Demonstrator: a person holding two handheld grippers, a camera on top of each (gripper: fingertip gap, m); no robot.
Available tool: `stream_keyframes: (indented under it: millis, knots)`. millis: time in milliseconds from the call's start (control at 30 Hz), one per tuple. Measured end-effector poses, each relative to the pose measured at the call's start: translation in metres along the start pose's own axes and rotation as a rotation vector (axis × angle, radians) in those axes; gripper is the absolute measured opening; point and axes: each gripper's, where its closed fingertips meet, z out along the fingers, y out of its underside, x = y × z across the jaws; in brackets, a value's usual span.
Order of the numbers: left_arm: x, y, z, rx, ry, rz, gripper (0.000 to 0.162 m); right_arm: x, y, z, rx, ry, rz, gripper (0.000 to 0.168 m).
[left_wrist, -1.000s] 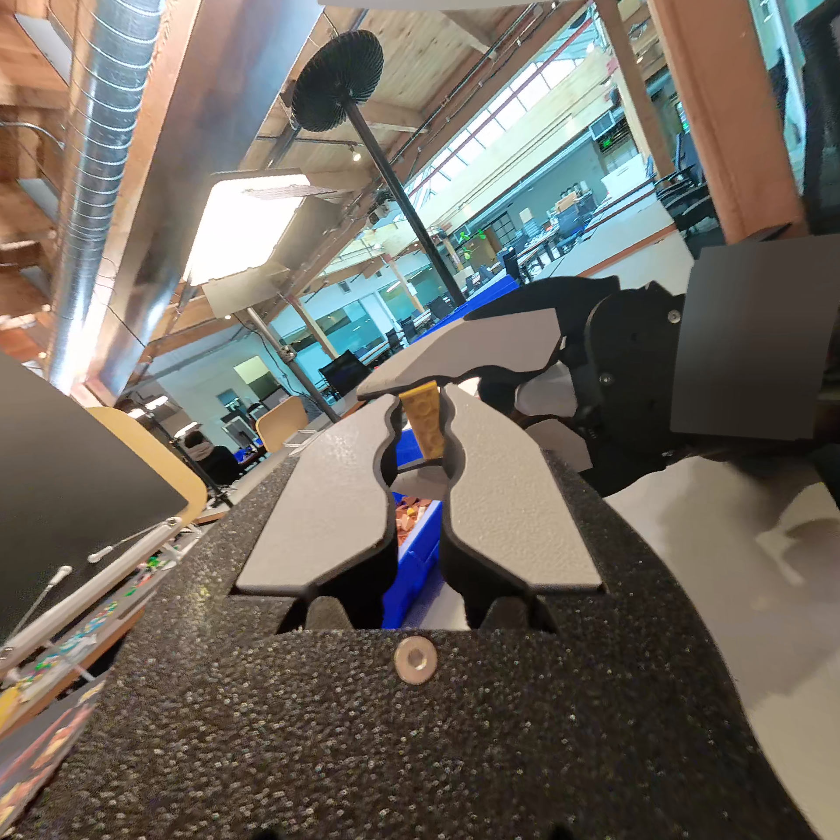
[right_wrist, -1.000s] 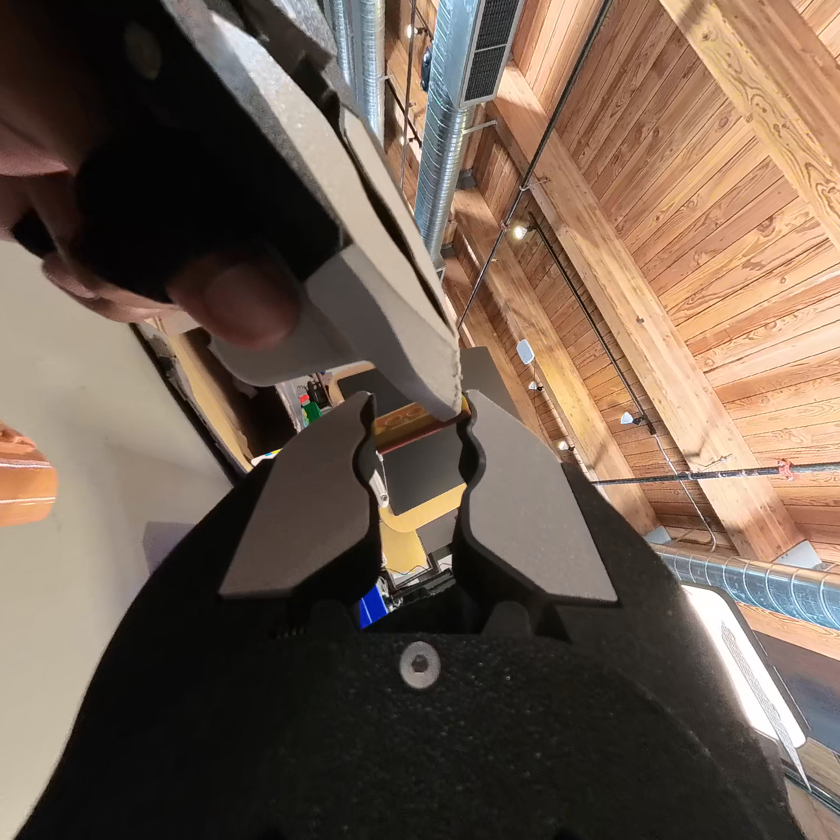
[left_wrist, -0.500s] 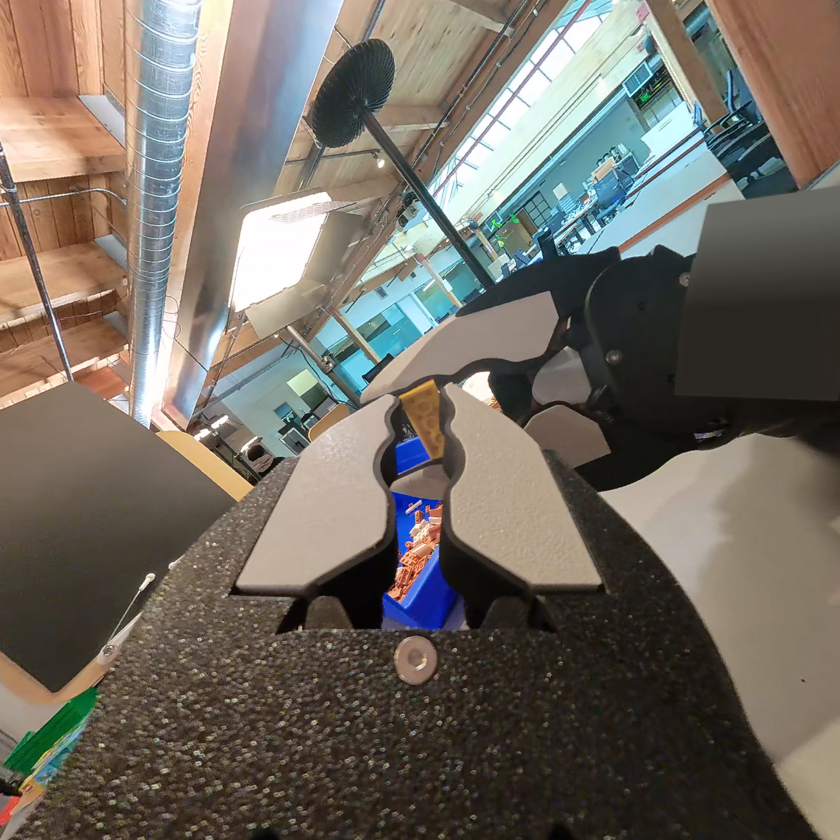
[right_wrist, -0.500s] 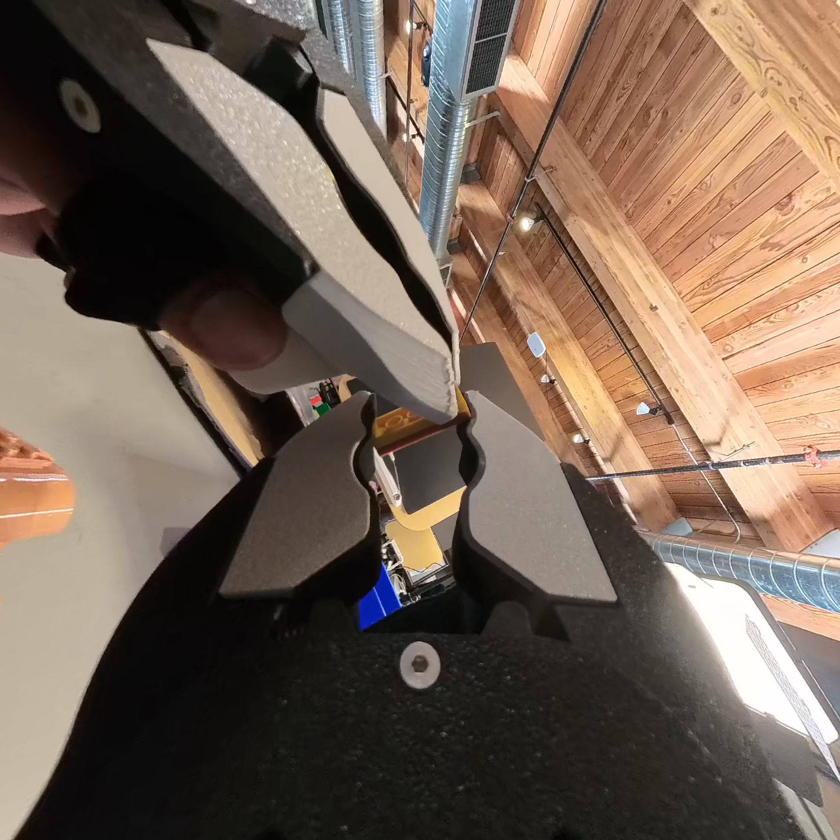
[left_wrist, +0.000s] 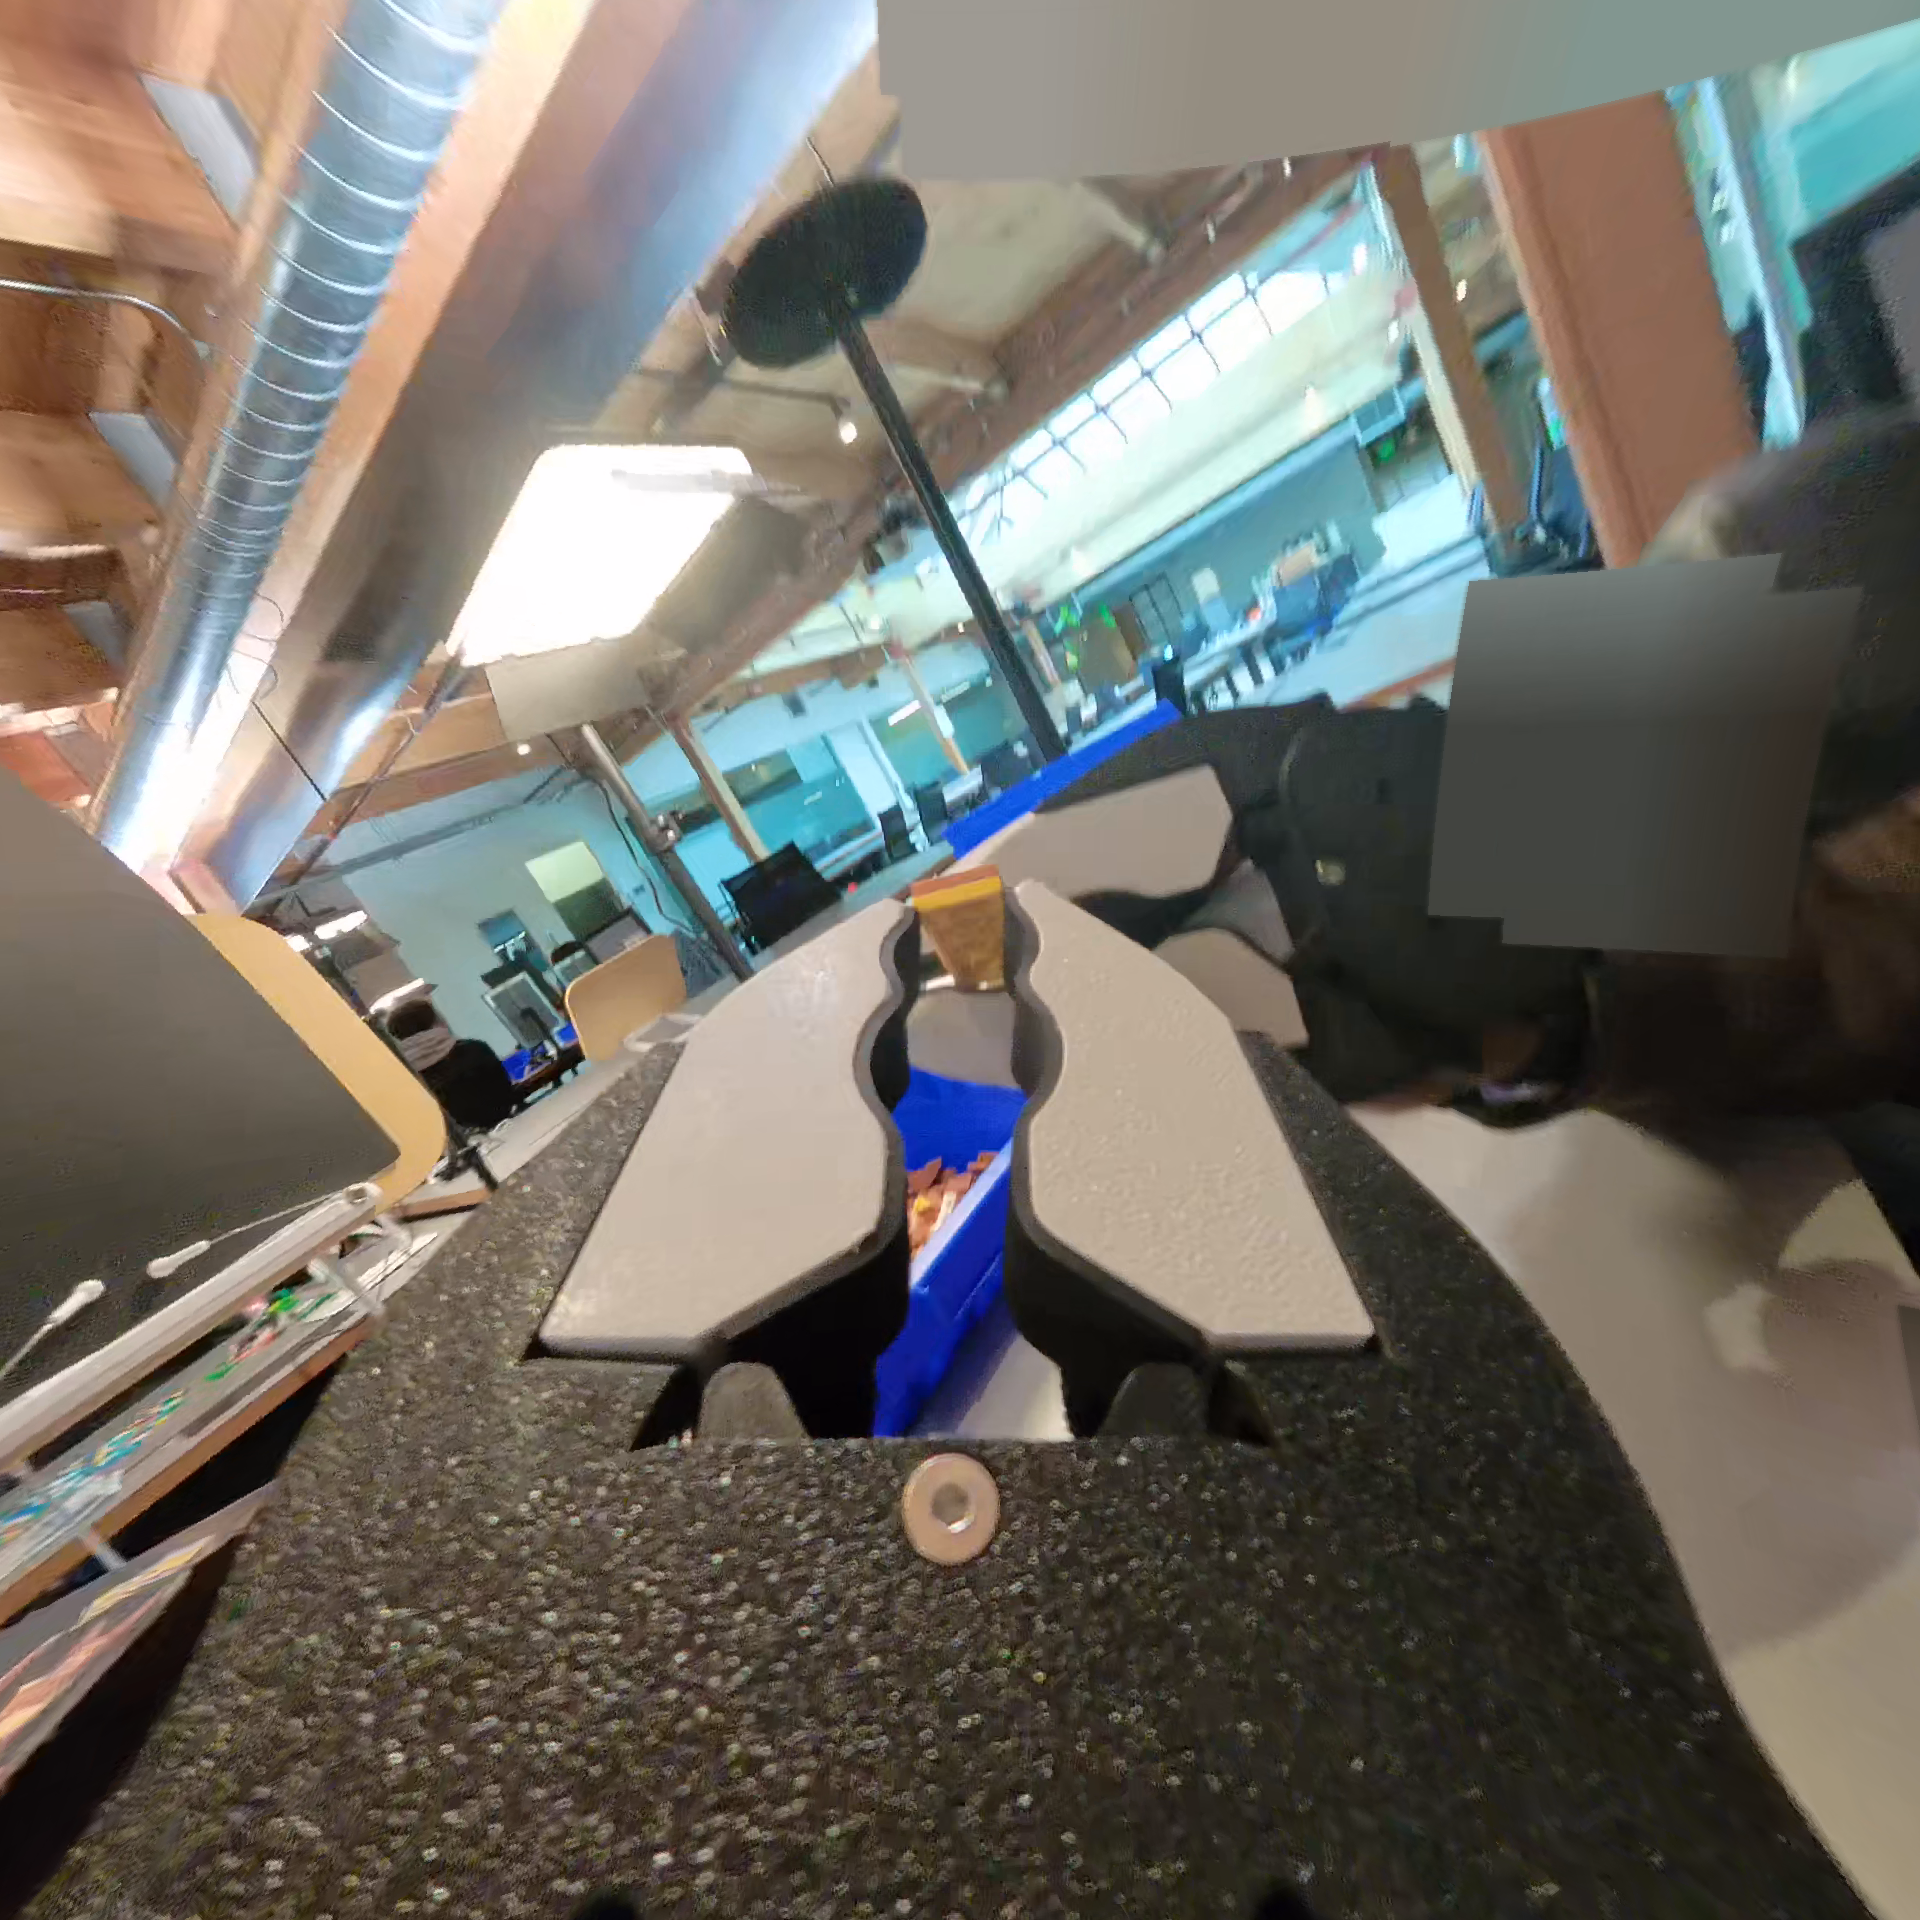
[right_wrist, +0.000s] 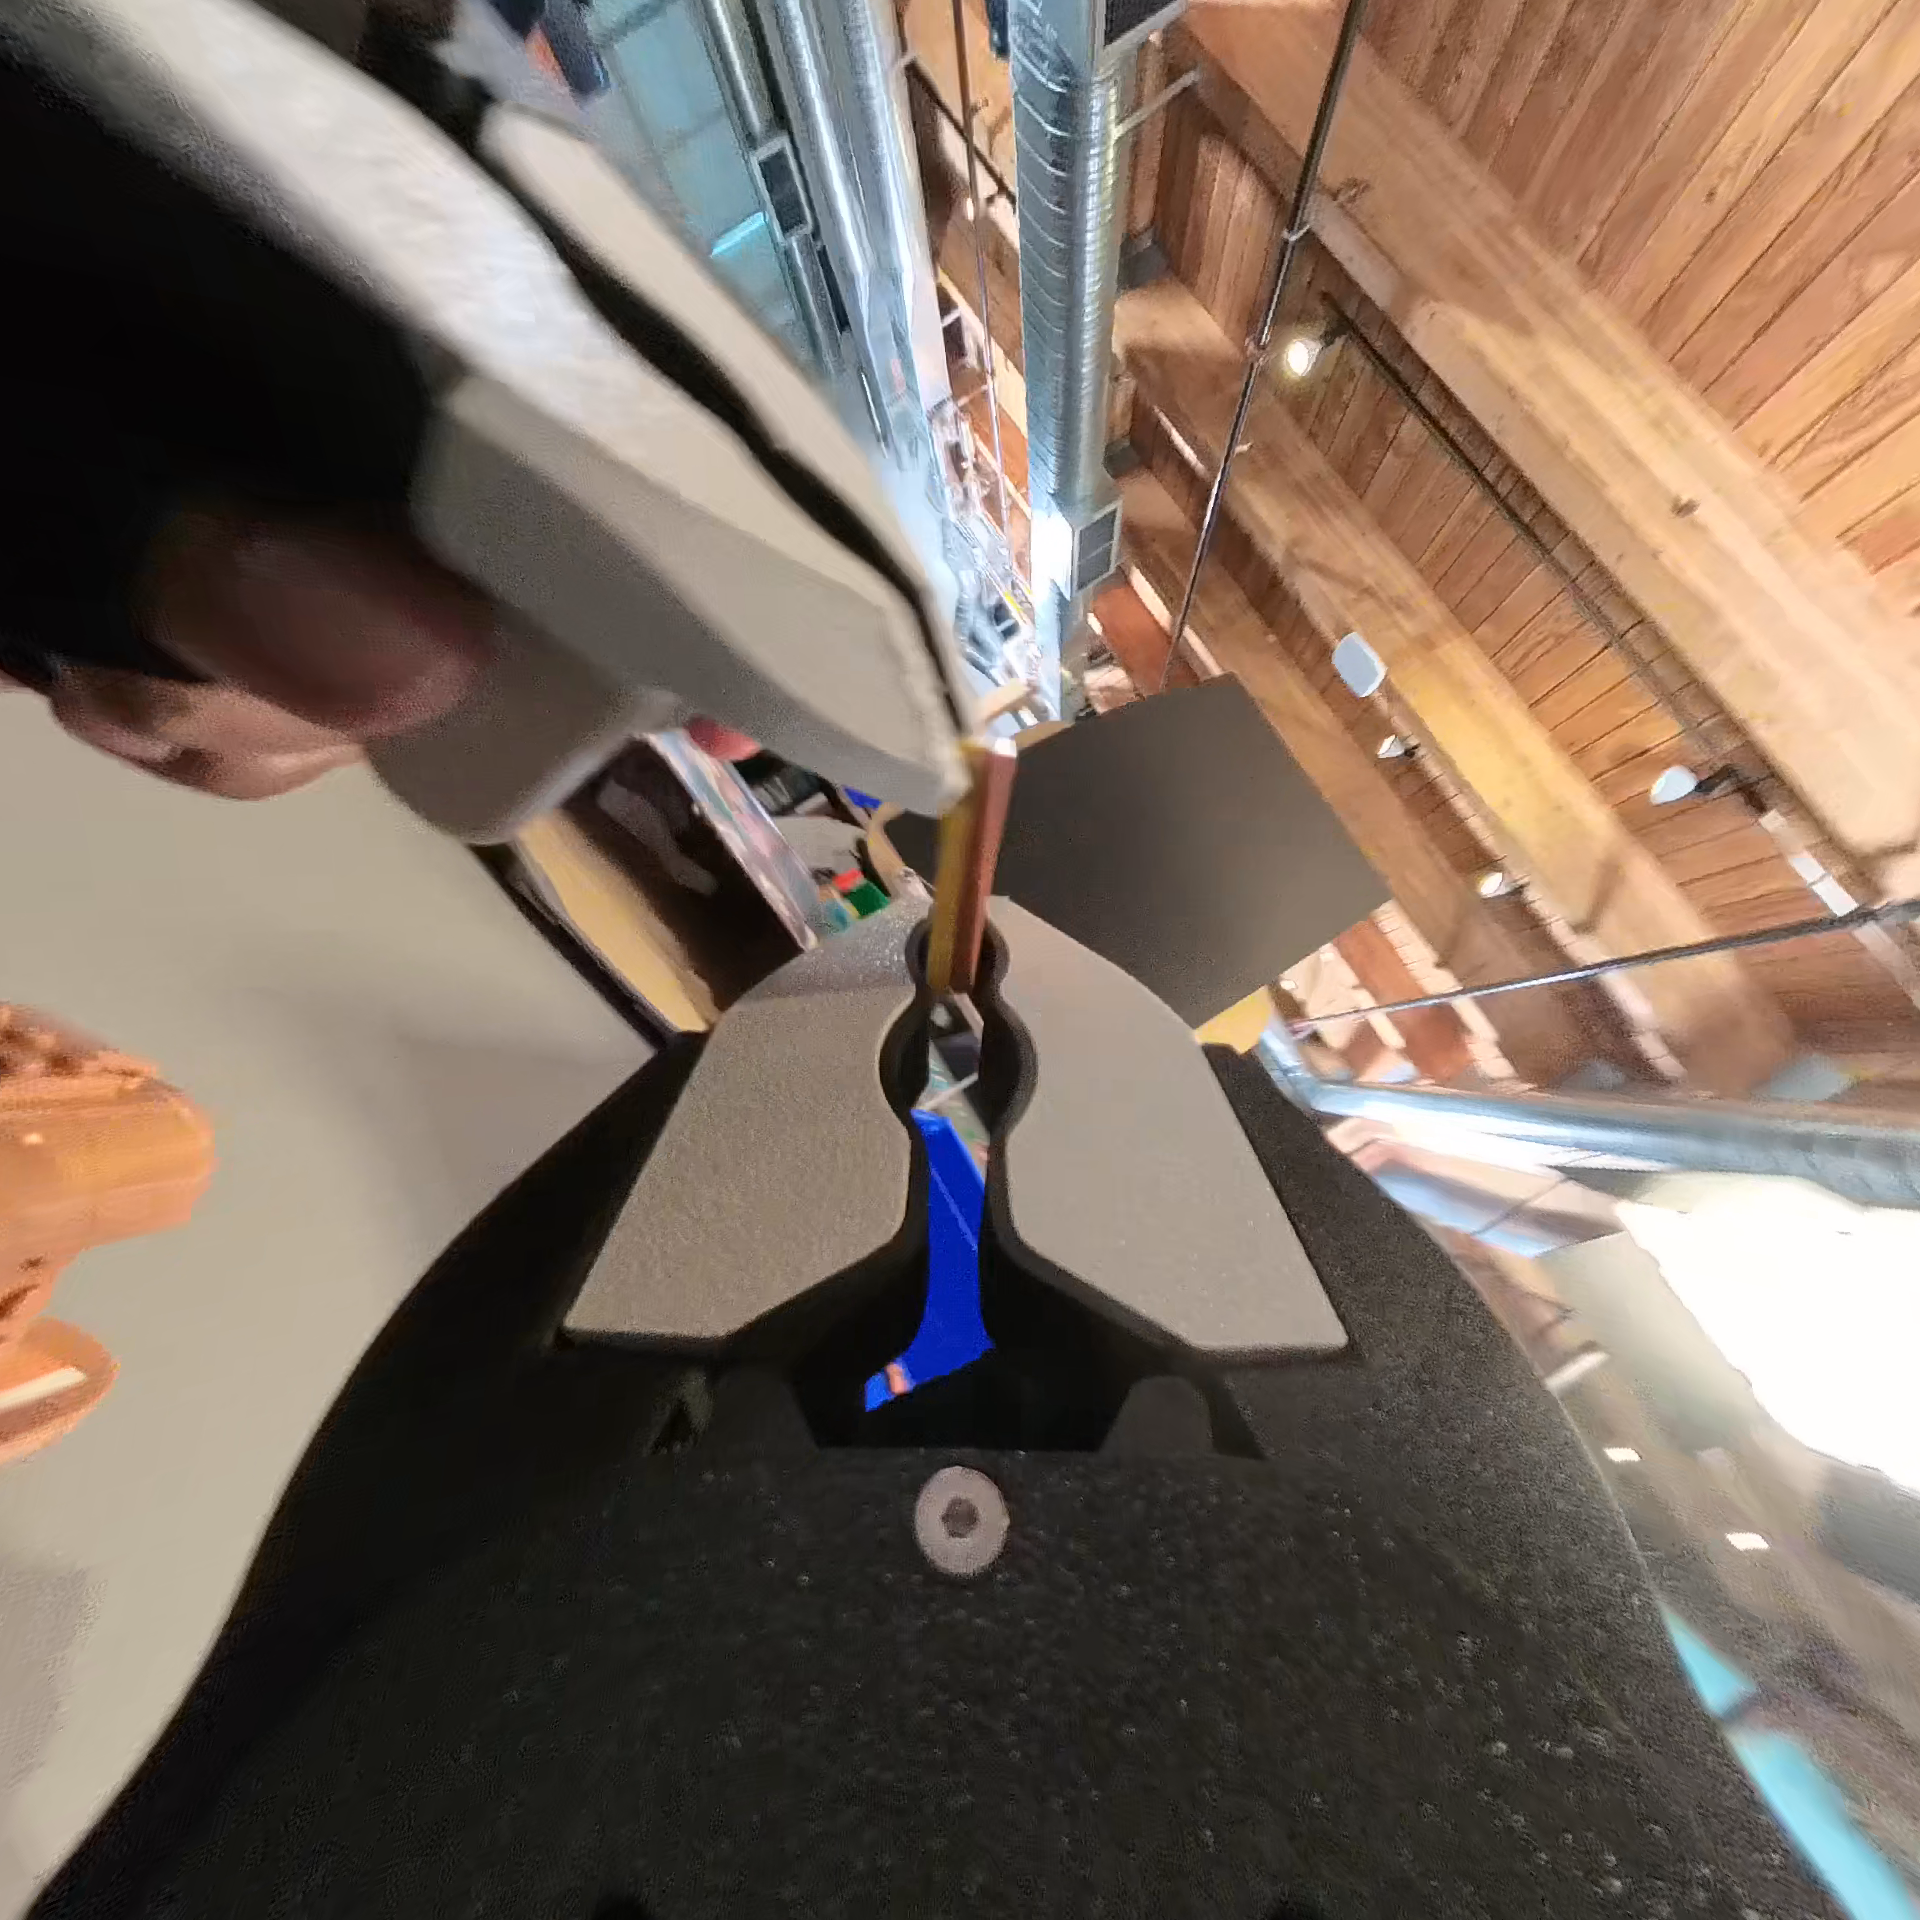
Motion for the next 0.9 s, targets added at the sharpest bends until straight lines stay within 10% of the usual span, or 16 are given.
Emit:
stream_keyframes:
  millis: [367,633,900]
  knots:
    - [-0.015,0.016,0.003,-0.045,0.075,-0.292,0.015,-0.017,0.018,0.009,-0.026,-0.108,-0.052,0.018]
    - [-0.052,0.057,-0.002,-0.122,0.019,-0.709,0.015,-0.055,0.104,0.015,-0.48,-0.349,0.016,0.018]
    - [-0.046,0.072,0.0,-0.206,0.031,-0.69,0.015,-0.055,0.107,0.015,-0.506,-0.349,0.056,0.016]
